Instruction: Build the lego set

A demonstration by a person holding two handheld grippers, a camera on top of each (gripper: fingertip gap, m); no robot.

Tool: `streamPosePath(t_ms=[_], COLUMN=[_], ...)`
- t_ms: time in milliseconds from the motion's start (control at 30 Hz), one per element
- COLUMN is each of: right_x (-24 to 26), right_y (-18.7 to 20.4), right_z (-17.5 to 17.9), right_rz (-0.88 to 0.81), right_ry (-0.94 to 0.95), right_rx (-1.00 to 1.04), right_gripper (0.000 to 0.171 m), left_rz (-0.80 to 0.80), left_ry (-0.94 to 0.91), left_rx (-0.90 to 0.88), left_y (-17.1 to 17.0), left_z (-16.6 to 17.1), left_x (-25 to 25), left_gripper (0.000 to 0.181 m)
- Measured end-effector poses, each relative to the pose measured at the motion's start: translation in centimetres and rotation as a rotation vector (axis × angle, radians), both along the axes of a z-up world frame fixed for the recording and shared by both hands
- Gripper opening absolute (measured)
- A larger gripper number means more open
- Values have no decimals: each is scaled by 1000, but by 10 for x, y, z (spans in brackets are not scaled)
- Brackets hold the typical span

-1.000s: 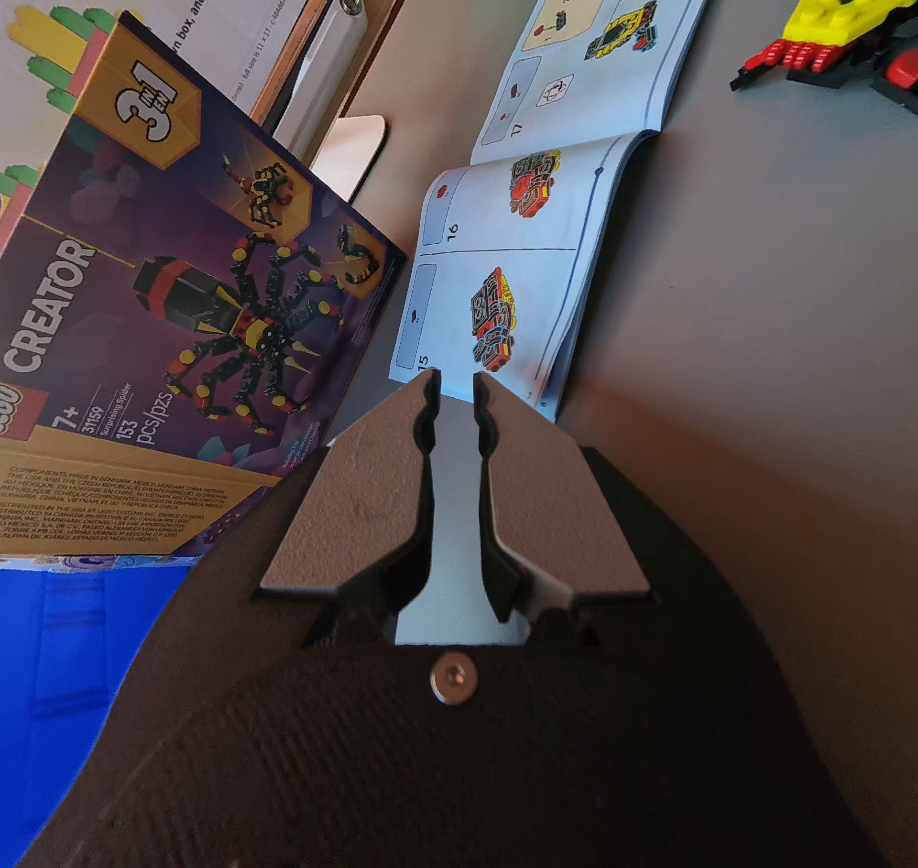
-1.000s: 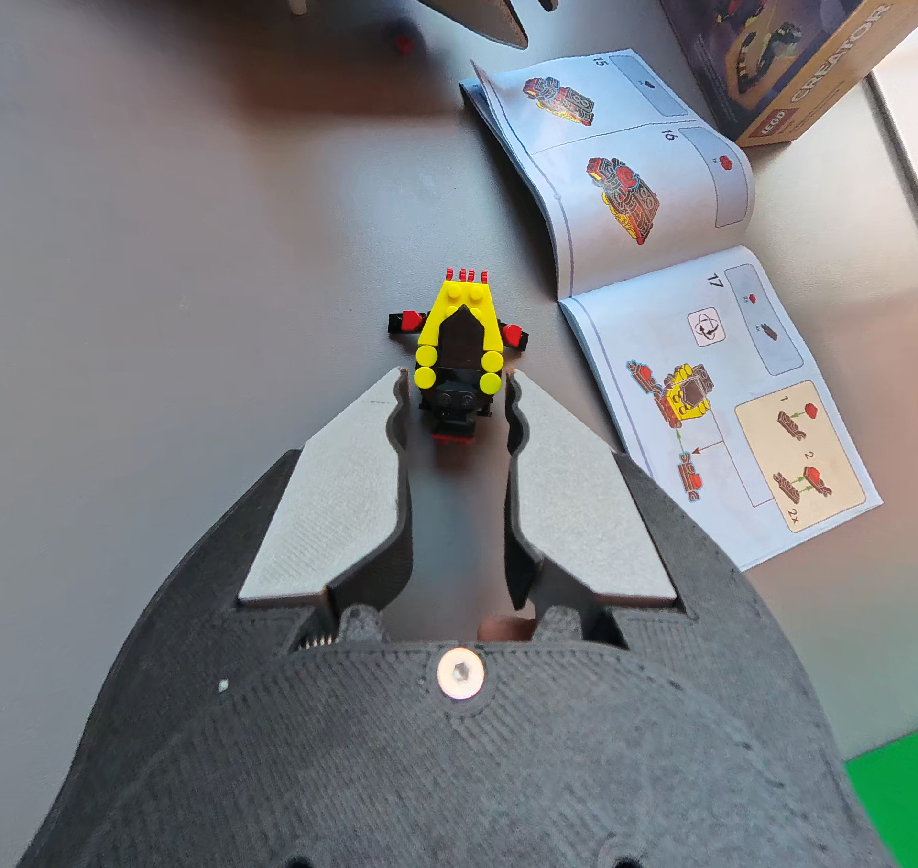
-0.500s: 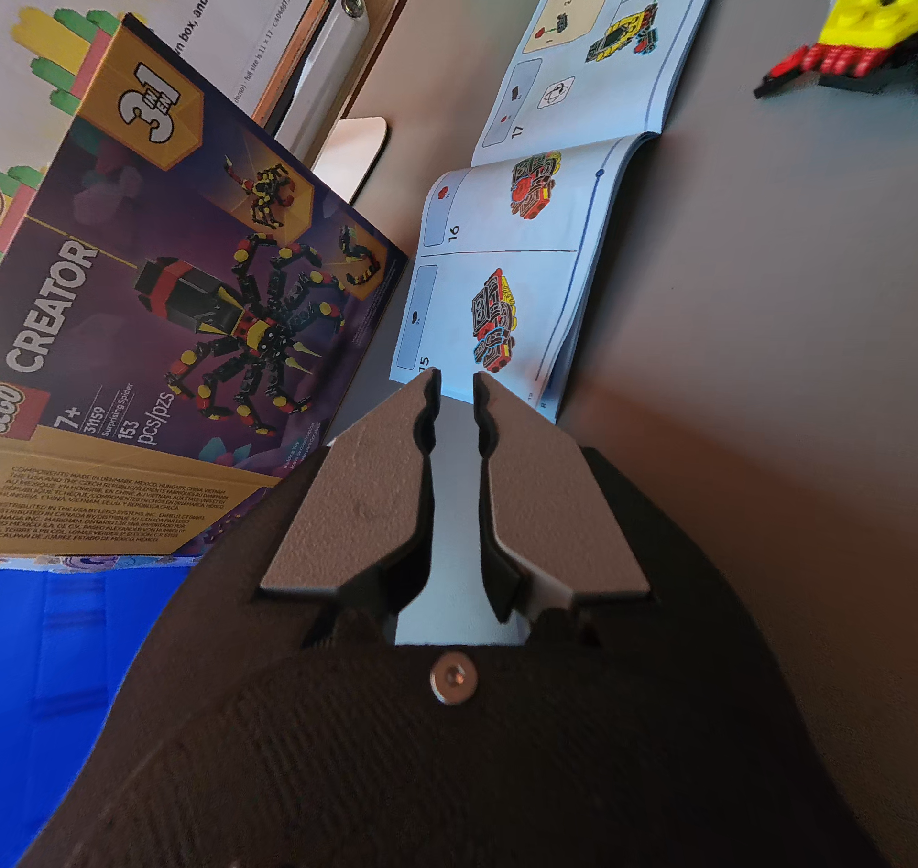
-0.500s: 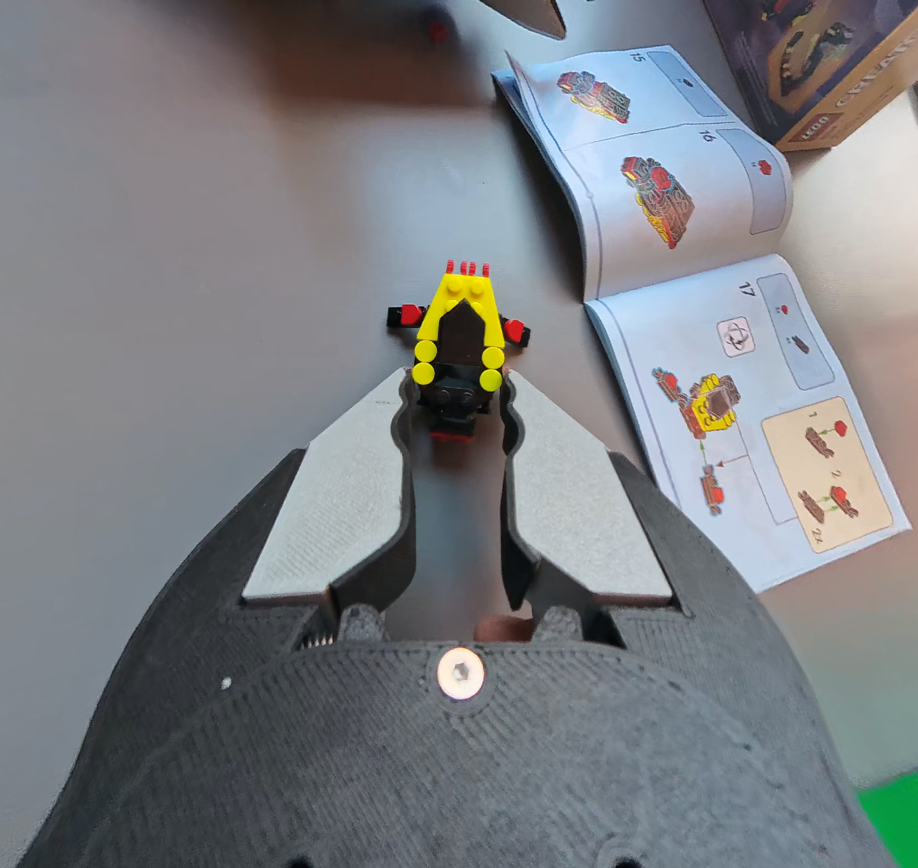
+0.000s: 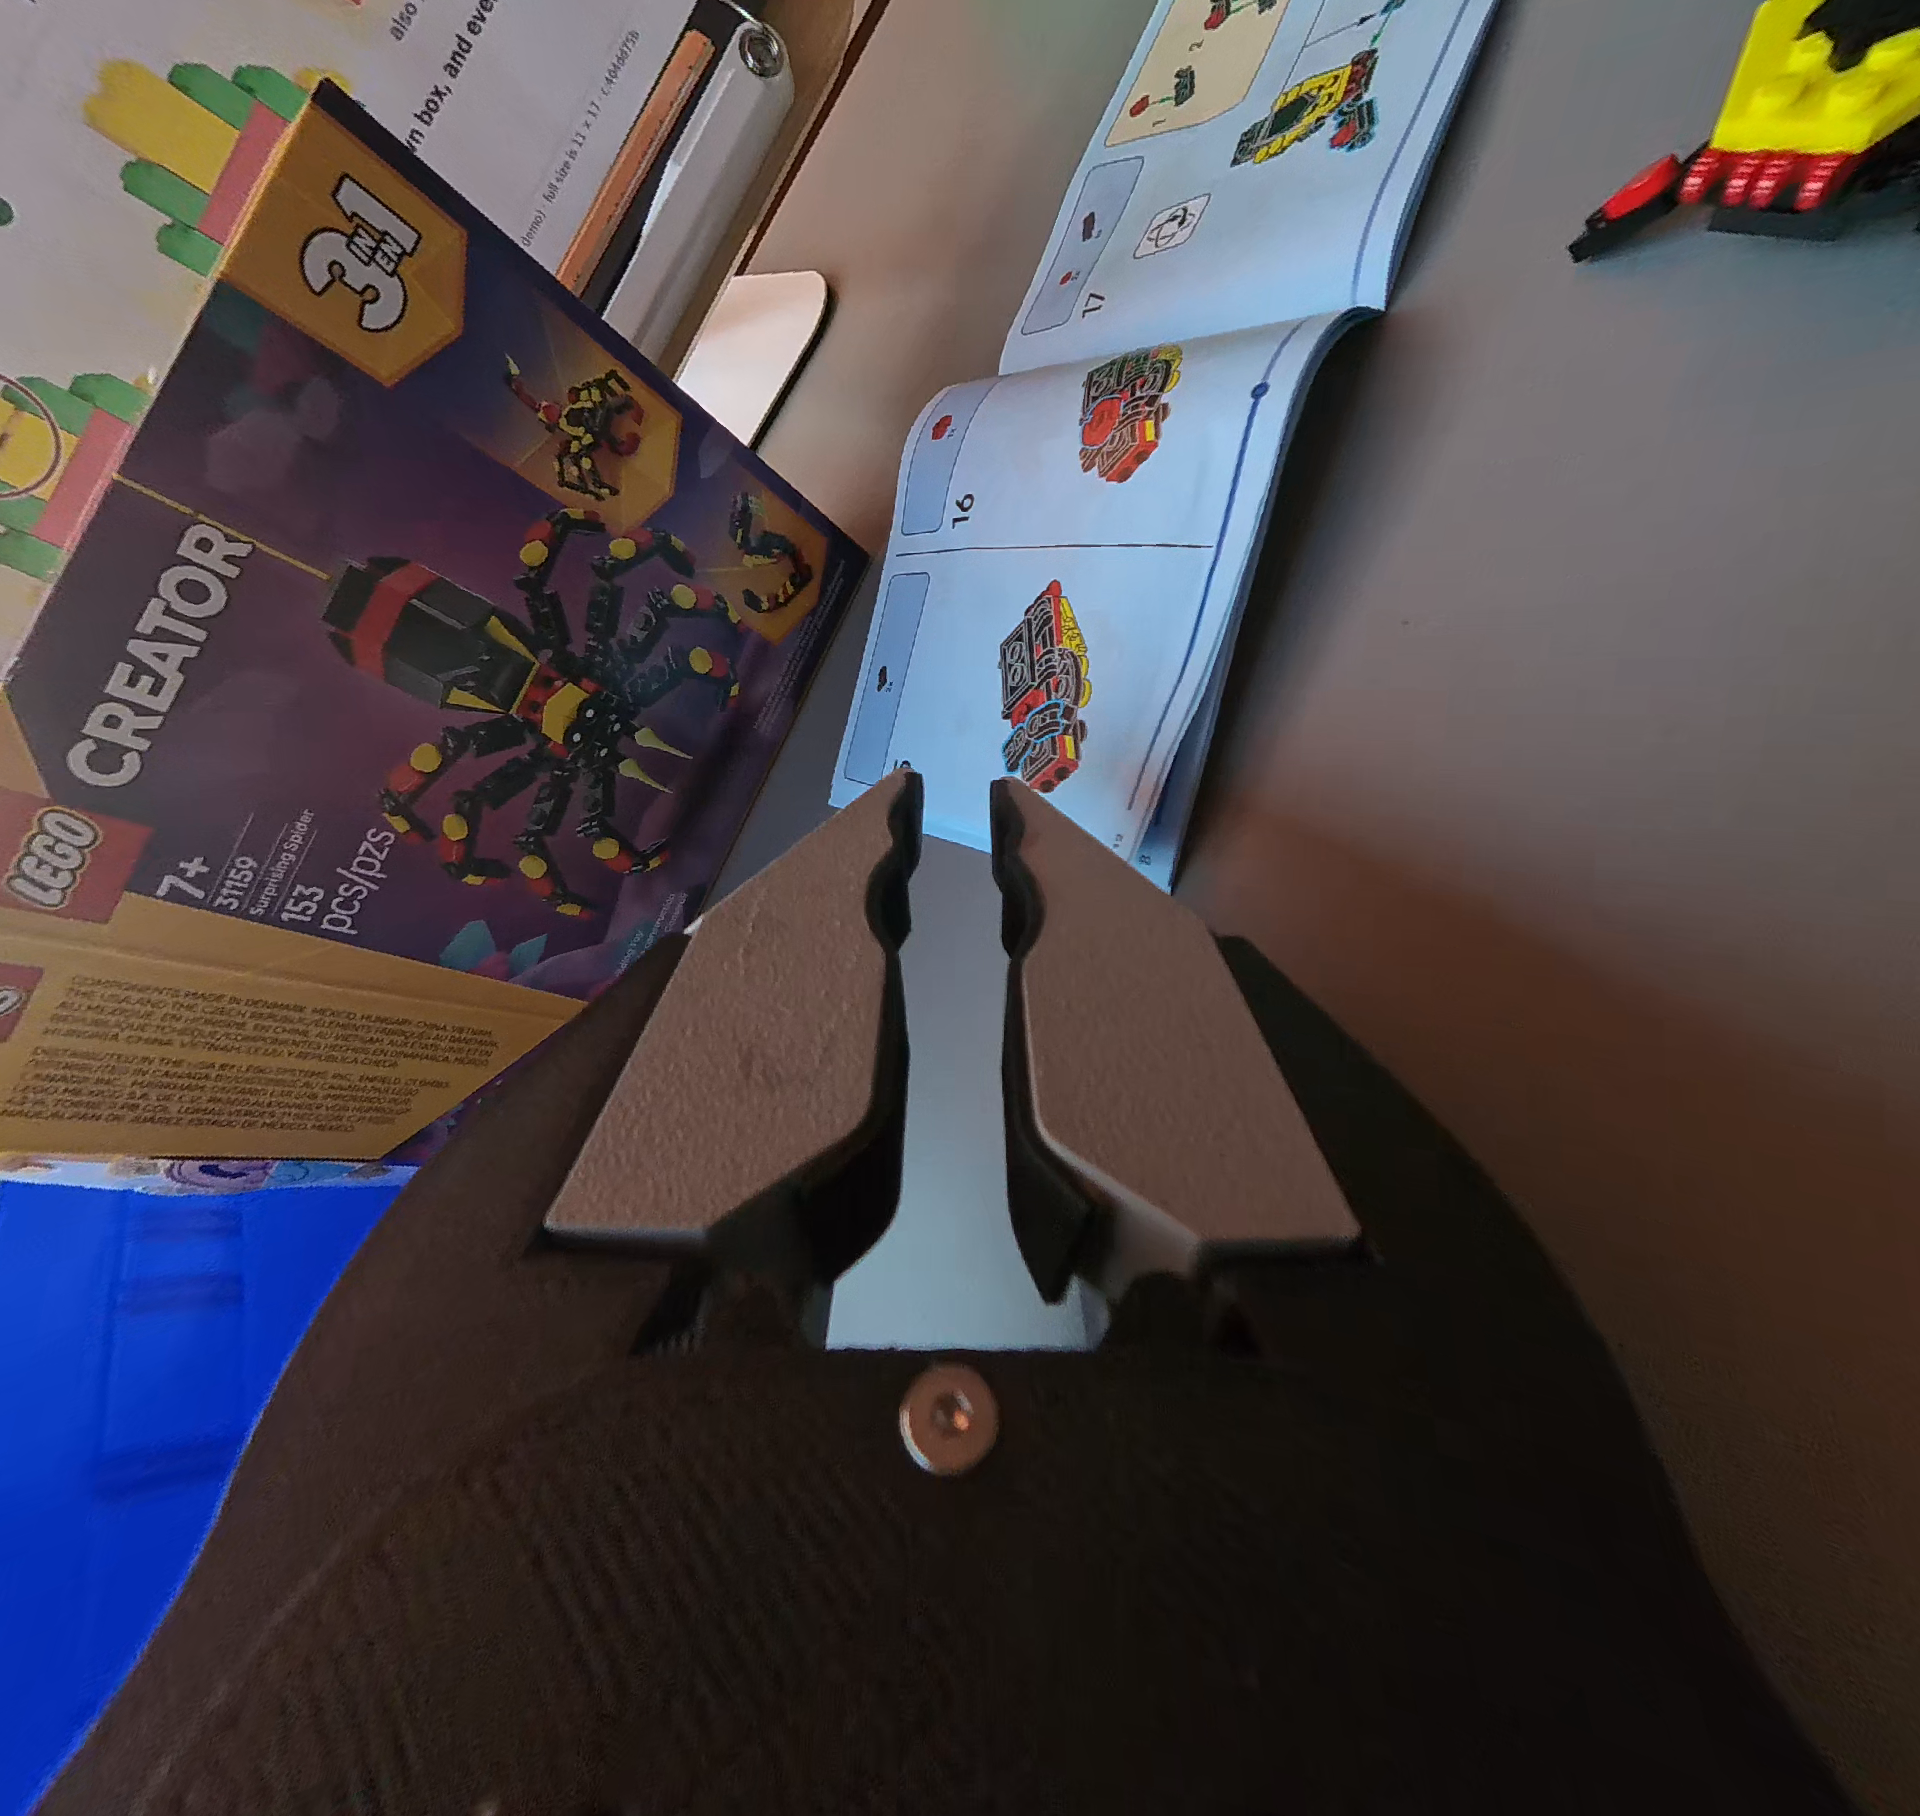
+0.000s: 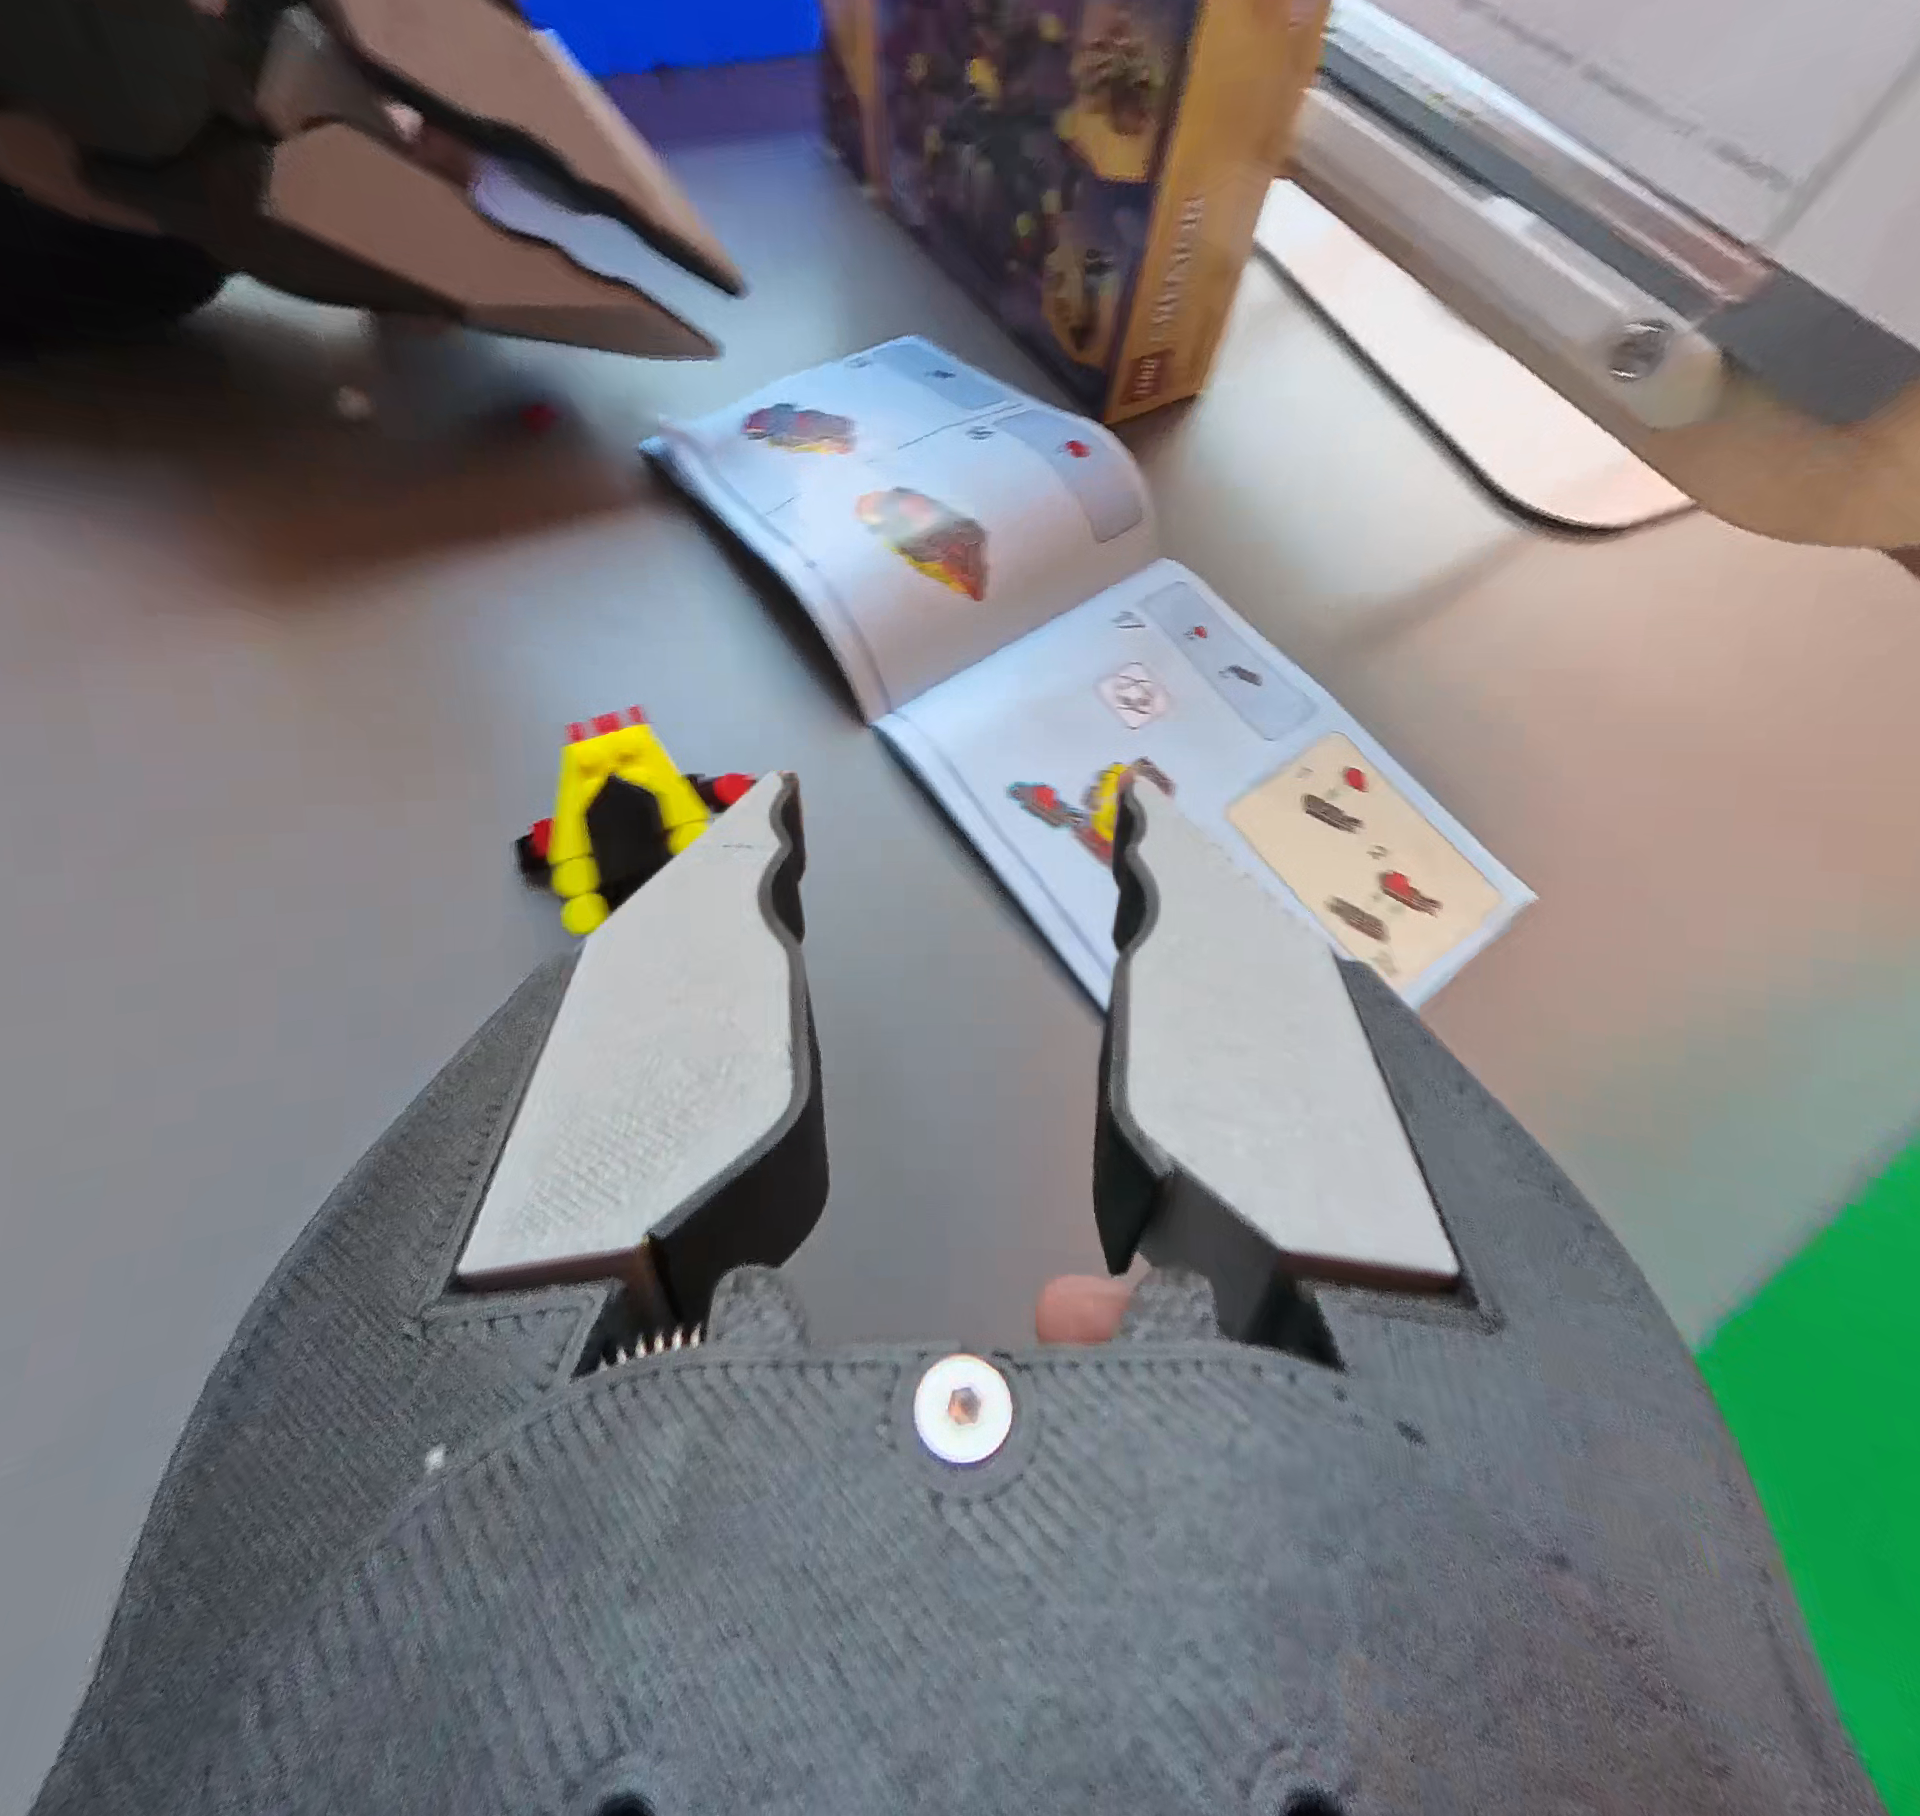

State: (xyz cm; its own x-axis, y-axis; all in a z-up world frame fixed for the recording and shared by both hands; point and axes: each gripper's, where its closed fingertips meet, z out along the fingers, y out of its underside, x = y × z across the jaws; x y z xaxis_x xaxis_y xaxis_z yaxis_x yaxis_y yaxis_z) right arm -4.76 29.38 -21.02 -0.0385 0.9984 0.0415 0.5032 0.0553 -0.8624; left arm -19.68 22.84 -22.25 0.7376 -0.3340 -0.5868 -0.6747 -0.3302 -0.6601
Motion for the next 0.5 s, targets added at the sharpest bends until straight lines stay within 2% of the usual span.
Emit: streamPosePath(t_ms=[100, 200, 267, 300, 500], right_x=[5, 13, 15, 14, 16], right_y=[34, 59, 60, 56, 47], right_z=[-11, -30, -40, -41, -42], right_rz=[-173, -312, -313, -292, -243], right_ry=[-51, -164, -231, -235, -256], right_rx=[75, 156, 154, 150, 191], right_gripper=[31, 17, 10, 0, 0], left_rz=[4, 2, 3, 4, 10], left_ry=[-4, -2, -3, -5, -7], left_rx=[1, -6, -9, -10, -11], left_y=[0, 1, 1, 1, 1], left_z=[0, -2, -3, -4, -4], left_x=[-1, 0, 0, -1, -2], left_gripper=[11, 11, 11, 10, 10])
